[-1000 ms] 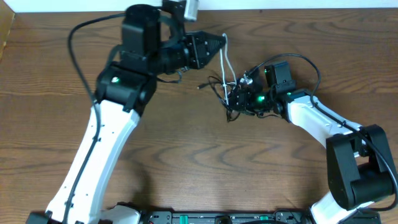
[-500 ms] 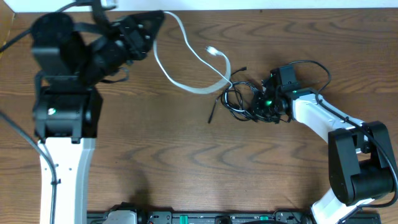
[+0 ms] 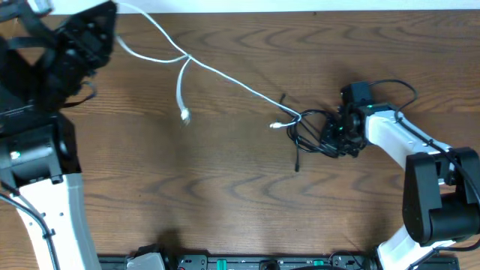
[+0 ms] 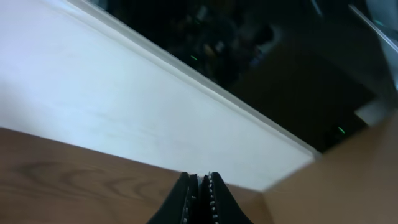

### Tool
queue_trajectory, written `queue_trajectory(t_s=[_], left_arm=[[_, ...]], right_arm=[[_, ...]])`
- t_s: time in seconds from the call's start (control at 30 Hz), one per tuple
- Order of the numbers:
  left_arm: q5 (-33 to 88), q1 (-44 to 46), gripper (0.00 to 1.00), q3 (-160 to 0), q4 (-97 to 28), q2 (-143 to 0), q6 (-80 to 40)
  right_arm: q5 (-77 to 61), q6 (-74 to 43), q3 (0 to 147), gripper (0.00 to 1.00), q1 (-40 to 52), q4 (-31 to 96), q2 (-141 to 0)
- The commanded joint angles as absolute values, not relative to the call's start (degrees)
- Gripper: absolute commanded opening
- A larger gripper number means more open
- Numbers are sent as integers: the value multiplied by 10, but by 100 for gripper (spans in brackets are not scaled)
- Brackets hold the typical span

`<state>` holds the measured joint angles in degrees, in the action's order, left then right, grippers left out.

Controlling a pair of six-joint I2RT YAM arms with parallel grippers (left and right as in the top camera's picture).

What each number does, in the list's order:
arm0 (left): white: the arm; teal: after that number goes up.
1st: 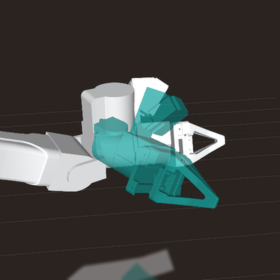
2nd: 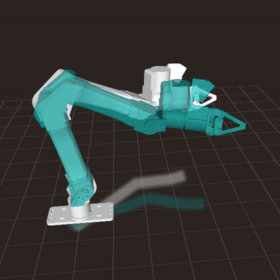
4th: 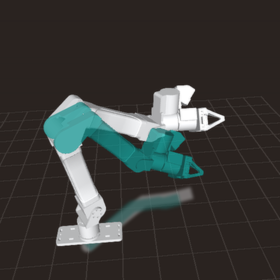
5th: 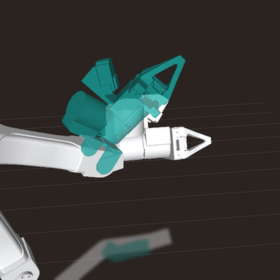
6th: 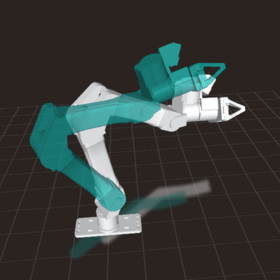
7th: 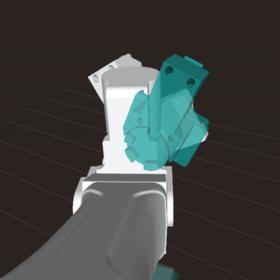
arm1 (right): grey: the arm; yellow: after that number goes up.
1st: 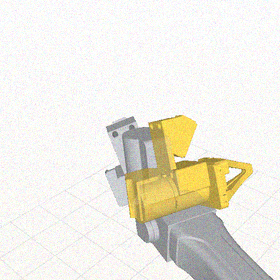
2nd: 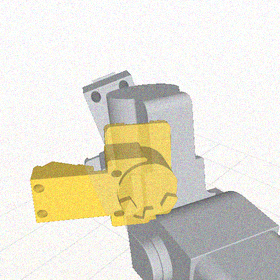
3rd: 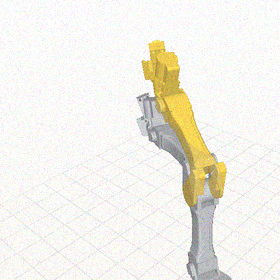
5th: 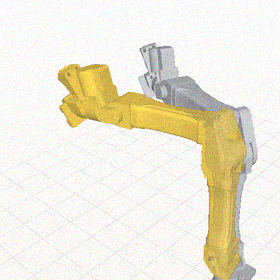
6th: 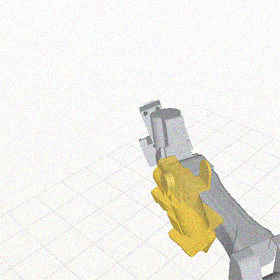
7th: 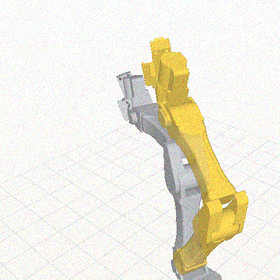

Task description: Untangle cables

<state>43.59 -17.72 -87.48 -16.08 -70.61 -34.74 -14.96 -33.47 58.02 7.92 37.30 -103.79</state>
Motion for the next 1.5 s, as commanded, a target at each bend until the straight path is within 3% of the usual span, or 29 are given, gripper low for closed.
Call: queue_trajectory(t_s=[0.0, 0.33, 0.53, 0.8, 0.97, 1.23, 1.47], left_arm=[[439, -212, 8, -885, -160, -700, -350], [419, -262, 7, -885, -180, -708, -327], [403, -263, 7, -885, -217, -723, -319], [432, -245, 7, -885, -237, -727, -305], [435, -178, 7, -885, -283, -728, -270], [392, -11, 8, -884, -420, -752, -176], [299, 127, 22, -884, -573, -805, -91]], right_arm=[[-81, -321, 573, 14, 46, 383, -1046], [-85, -283, 573, 21, -14, 387, -1046], [-230, -132, 590, 46, -42, 391, -1043], [-378, -3, 646, 67, -40, 444, -979], [-370, -29, 669, 77, -34, 450, -910], [-257, -149, 672, 78, -35, 450, -860], [-247, -165, 671, 86, -48, 450, -864]])
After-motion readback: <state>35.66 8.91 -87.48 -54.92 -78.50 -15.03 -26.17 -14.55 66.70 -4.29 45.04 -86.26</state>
